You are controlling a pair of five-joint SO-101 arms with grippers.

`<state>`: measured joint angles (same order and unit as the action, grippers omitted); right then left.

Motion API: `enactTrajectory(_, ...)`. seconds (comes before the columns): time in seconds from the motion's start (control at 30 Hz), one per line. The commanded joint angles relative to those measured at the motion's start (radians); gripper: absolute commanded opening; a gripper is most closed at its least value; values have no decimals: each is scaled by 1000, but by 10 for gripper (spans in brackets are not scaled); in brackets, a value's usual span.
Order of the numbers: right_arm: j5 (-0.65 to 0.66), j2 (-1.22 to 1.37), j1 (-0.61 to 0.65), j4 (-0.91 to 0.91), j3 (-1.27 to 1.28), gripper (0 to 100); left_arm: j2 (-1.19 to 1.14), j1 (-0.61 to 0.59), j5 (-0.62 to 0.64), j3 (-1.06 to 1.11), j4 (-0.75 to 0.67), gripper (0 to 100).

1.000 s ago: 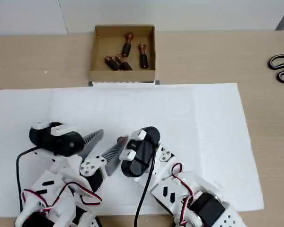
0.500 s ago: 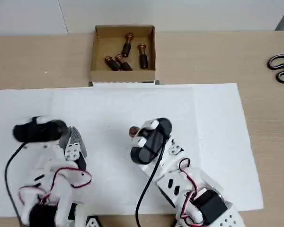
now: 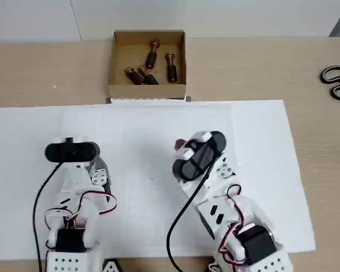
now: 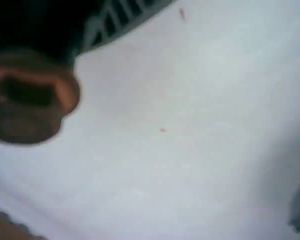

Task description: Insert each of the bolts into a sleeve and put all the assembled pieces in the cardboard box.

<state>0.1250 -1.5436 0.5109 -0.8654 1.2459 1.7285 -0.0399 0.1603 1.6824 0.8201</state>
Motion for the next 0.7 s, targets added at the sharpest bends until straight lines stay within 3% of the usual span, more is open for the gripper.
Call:
enactTrajectory(0.0,0,-13,-44,28,5,2,9,0,-9,2,-52,6)
enactTrajectory(0.17,-11,-4,-51,39,40,2,9,9,-12,2,-34,6)
enactTrajectory(0.3,-137,-1,-53,151,64,2,9,9,-12,2,-34,6)
enactTrajectory(0.4,-153,25,-53,239,64,2,9,3,-14,2,-38,6)
enactTrajectory(0.67,-155,325,-142,452,-71,2,9,0,-8,2,-35,6)
